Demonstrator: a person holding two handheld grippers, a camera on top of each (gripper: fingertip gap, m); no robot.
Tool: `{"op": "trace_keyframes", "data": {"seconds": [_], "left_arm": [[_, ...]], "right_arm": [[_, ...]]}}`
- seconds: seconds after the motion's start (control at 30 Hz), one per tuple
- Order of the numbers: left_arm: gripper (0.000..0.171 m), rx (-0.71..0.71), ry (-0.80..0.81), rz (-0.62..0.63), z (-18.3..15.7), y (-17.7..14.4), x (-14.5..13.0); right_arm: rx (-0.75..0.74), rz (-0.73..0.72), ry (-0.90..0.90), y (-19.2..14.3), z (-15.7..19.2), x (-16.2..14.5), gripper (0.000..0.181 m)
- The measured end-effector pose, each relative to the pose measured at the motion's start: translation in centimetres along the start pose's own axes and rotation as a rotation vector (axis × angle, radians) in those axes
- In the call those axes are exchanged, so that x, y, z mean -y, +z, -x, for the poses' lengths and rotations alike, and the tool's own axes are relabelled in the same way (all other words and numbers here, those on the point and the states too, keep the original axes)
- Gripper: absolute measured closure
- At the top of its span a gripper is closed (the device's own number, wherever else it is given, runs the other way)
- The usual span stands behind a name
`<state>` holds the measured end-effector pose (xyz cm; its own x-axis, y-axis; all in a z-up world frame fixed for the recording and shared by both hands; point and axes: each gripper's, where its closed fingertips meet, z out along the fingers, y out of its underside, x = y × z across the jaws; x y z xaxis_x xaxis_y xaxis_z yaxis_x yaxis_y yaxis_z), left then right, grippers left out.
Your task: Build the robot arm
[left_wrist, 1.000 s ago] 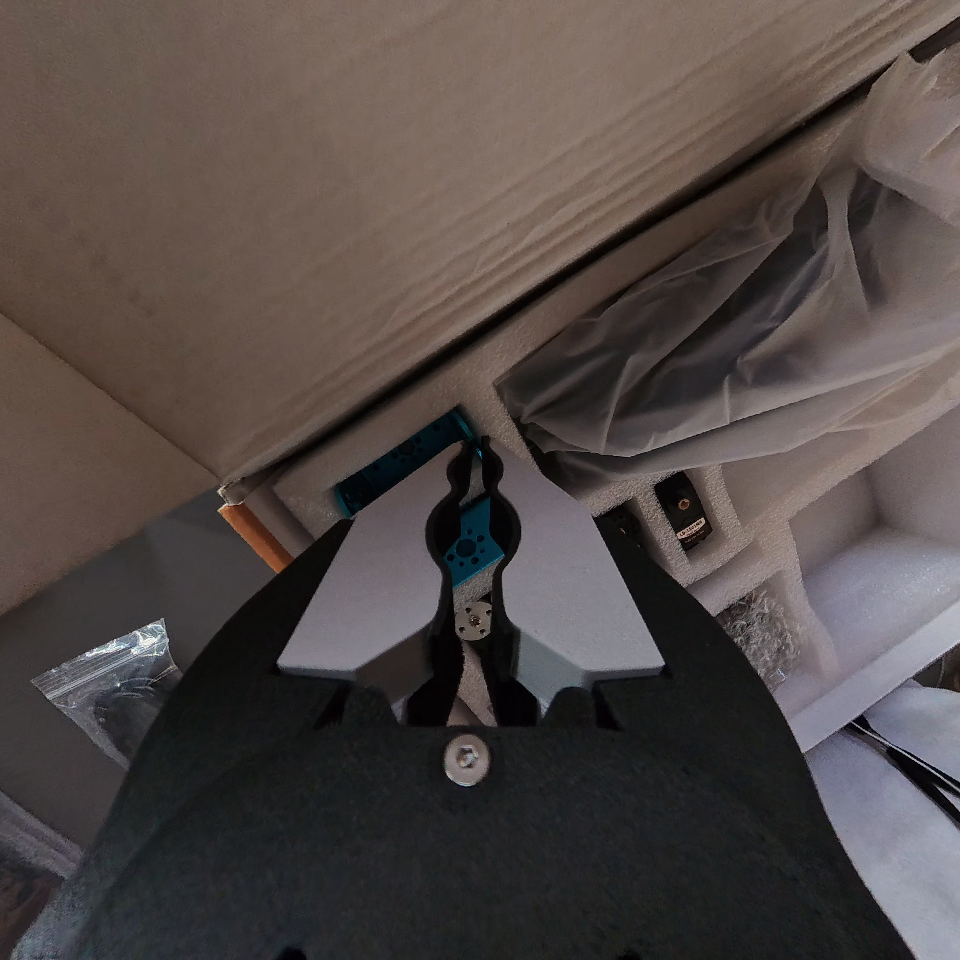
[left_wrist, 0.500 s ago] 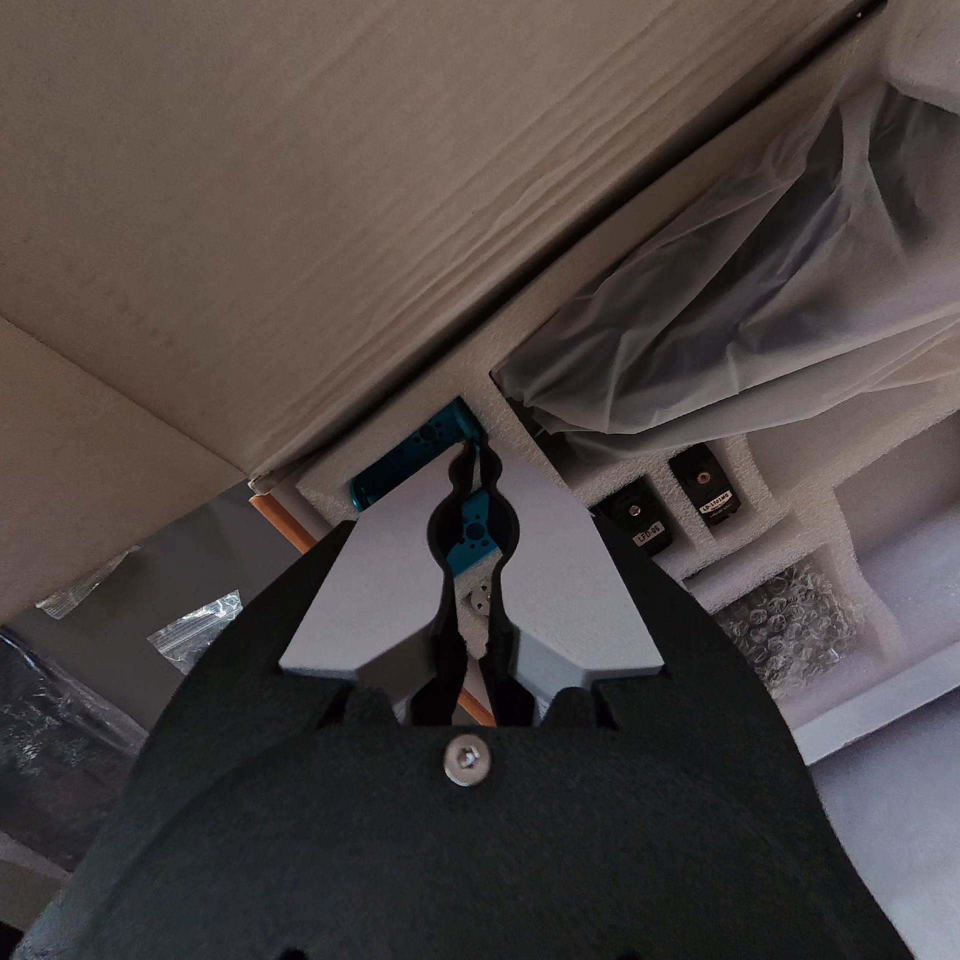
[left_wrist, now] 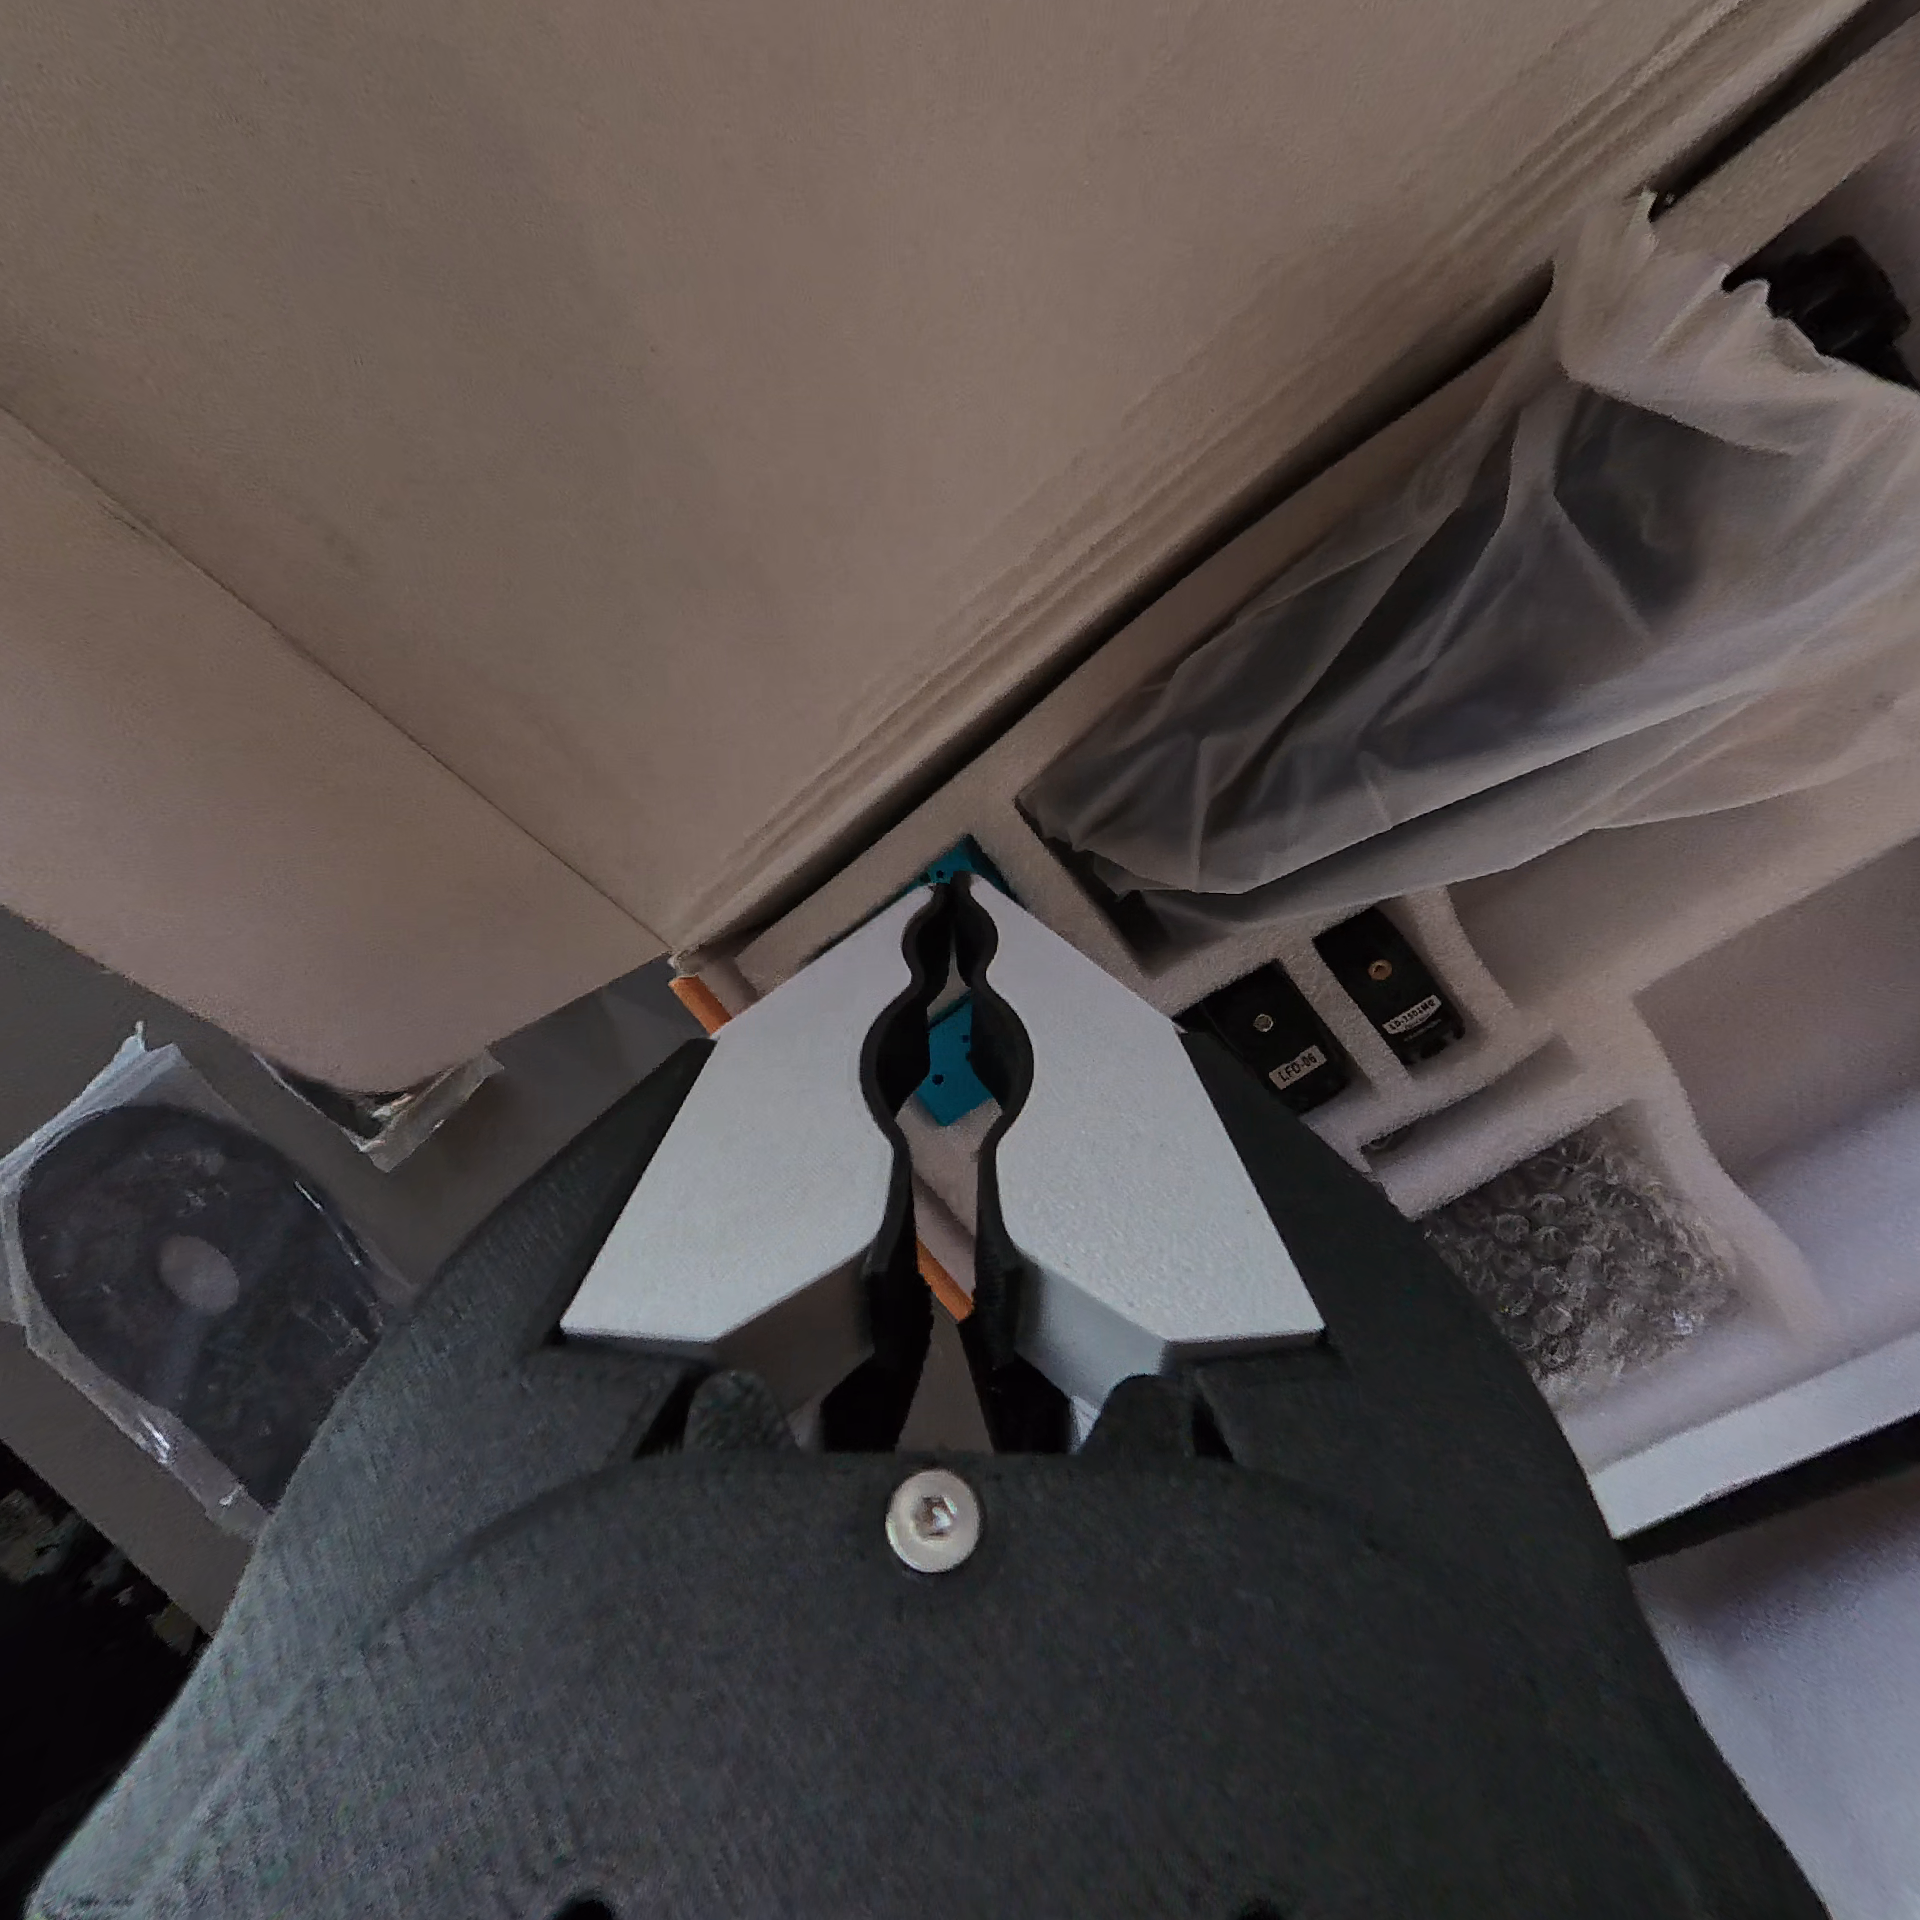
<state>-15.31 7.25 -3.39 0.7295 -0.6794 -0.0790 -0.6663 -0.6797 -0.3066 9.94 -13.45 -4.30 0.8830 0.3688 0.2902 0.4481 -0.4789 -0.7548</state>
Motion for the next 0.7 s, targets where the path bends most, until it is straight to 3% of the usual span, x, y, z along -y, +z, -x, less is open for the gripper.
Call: {"op": "trace_keyframes", "data": {"seconds": [0.13, 0.2, 0.33, 0.4, 0.57, 0.7], "left_arm": [[0.171, 0.008, 0.032, 0.030, -0.9, 0.9, -1.0], [0.171, 0.068, 0.123, 0.020, -0.9, 0.6, -0.9], [0.171, 0.605, 0.509, -0.113, 1.9, -3.6, 1.3], [0.171, 0.829, 0.655, -0.201, 1.5, -6.8, 2.8], [0.171, 0.811, 0.601, -0.335, -1.1, -10.2, 2.7], [0.171, 0.826, 0.590, -0.356, -0.4, -11.3, 2.3]], "right_arm": [[-0.004, 0.010, -0.014, 0.1, 0.2, -0.1, 0.145], [-0.009, 0.018, -0.026, 0.1, 0.2, -0.2, 0.144], [-0.019, 0.027, -0.054, 0.3, 0.1, -0.3, 0.142], [-0.005, 0.037, -0.052, 0.5, 0.1, -0.2, 0.141], [-0.015, 0.048, -0.079, 1.1, 0.0, 0.9, 0.140], [-0.005, 0.034, -0.093, 1.2, 0.9, 2.1, 0.140]]}}
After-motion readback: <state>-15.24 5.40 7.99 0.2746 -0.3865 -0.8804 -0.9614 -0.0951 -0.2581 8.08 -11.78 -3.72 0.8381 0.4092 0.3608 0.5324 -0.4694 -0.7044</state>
